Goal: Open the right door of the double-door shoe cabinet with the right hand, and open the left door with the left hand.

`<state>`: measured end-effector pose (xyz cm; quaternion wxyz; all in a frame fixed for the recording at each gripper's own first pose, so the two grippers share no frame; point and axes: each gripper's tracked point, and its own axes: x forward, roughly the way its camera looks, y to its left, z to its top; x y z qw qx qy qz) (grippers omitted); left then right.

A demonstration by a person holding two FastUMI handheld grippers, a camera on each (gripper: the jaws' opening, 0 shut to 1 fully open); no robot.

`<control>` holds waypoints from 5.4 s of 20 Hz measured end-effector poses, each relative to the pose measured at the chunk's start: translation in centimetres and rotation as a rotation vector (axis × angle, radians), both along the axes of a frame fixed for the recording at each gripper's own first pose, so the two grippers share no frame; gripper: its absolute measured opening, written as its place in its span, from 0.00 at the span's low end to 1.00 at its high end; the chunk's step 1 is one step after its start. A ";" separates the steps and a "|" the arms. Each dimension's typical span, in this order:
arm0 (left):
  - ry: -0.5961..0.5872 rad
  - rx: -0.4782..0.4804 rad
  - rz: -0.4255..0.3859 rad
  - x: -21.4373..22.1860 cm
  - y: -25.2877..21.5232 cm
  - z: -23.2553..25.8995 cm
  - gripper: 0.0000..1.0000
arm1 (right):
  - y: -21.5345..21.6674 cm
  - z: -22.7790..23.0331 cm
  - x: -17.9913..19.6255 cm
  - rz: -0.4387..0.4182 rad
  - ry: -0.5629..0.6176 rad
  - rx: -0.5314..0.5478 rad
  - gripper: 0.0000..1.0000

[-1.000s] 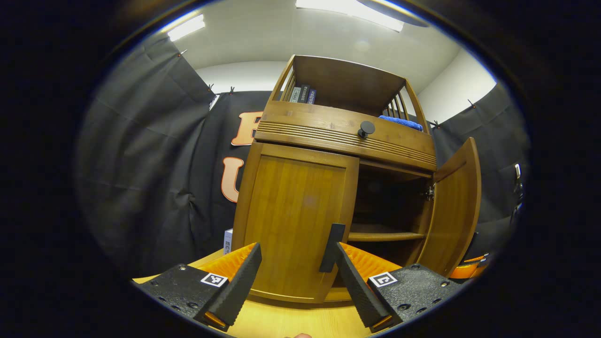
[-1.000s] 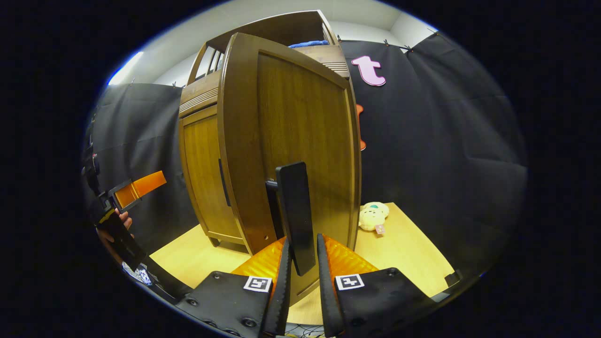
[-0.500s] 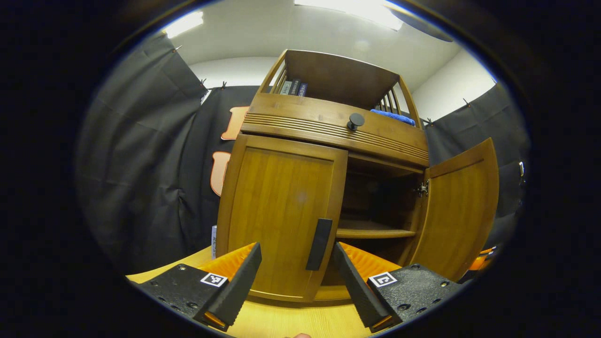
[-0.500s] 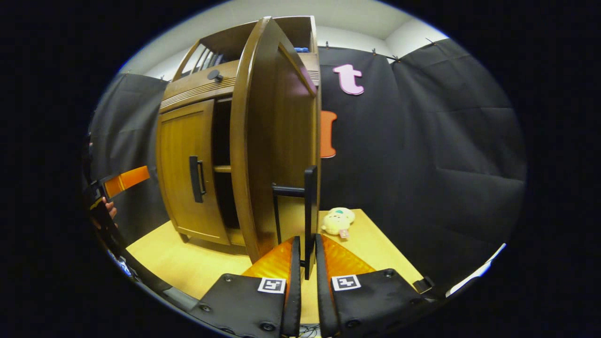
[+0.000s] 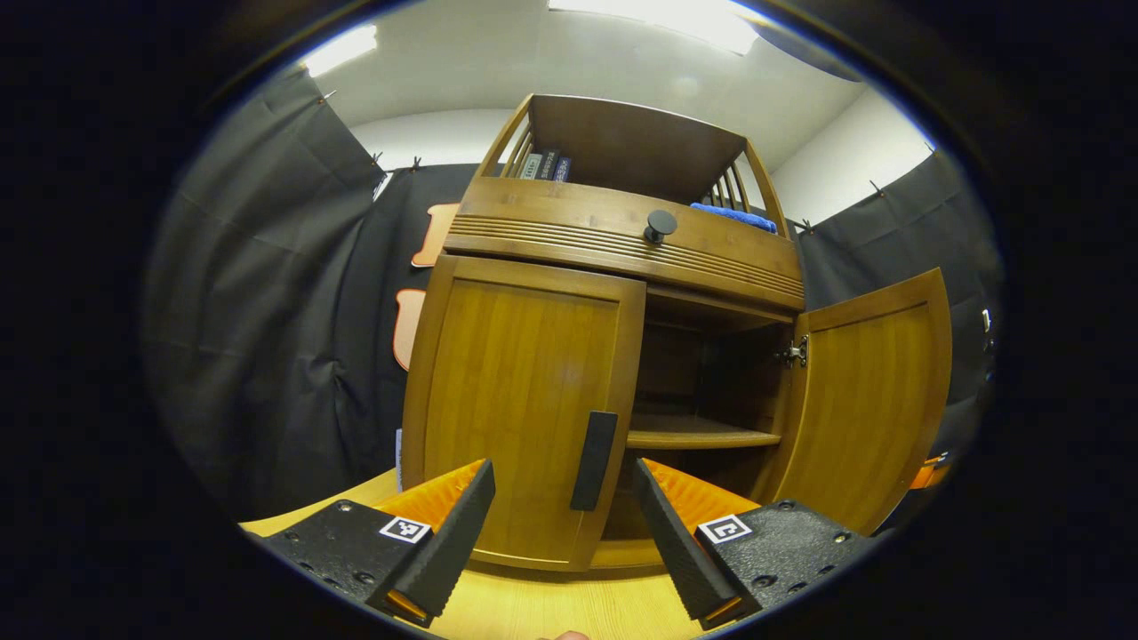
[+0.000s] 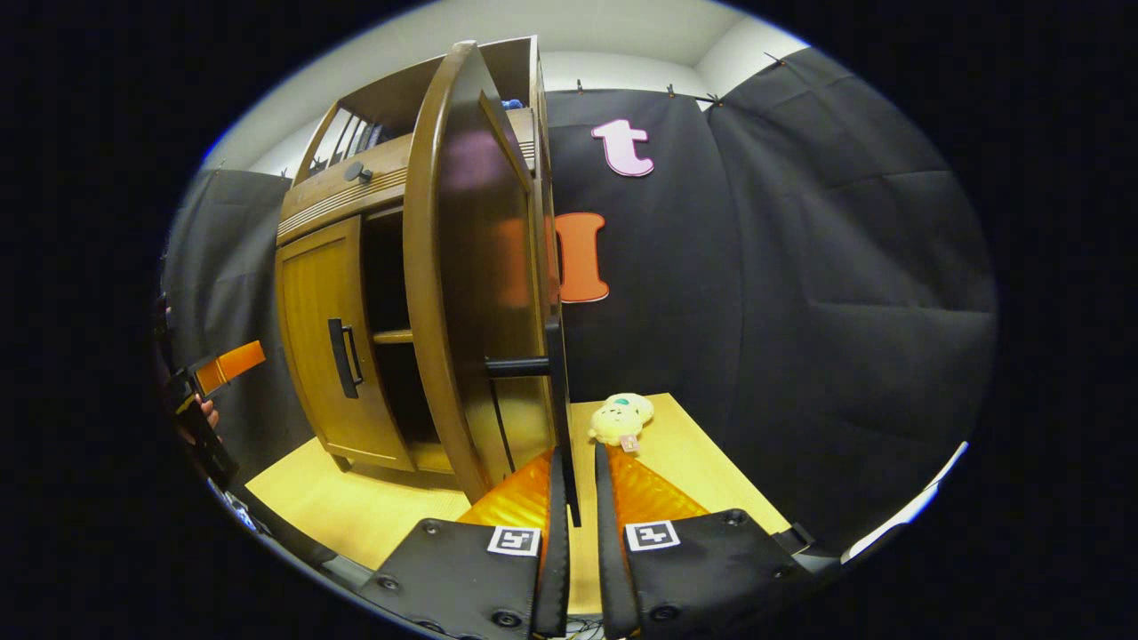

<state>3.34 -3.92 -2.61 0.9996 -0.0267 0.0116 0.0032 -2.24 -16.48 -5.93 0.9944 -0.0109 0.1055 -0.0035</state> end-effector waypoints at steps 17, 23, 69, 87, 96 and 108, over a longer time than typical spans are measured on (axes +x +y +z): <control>-0.021 -0.004 0.136 -4.5 4.9 0.3 0.91 | -4.5 -1.5 -1.8 0.044 0.037 0.037 0.29; -0.003 -0.011 0.095 -3.8 3.1 0.1 0.92 | -4.5 -0.6 -7.2 -0.078 0.022 0.033 0.22; 0.215 0.070 -0.184 7.8 -4.6 -7.6 0.26 | 9.0 4.5 -2.0 0.044 -0.104 0.039 0.98; 0.161 0.063 0.112 6.6 -2.1 -3.0 0.20 | 13.4 4.0 1.1 0.177 -0.083 -0.013 0.89; 0.134 0.039 0.233 6.2 1.2 -2.5 0.13 | 15.2 3.0 1.3 0.202 -0.074 0.007 0.89; 0.147 0.026 -0.014 6.2 0.6 -2.4 0.17 | 14.5 2.7 1.1 0.146 -0.082 0.034 0.89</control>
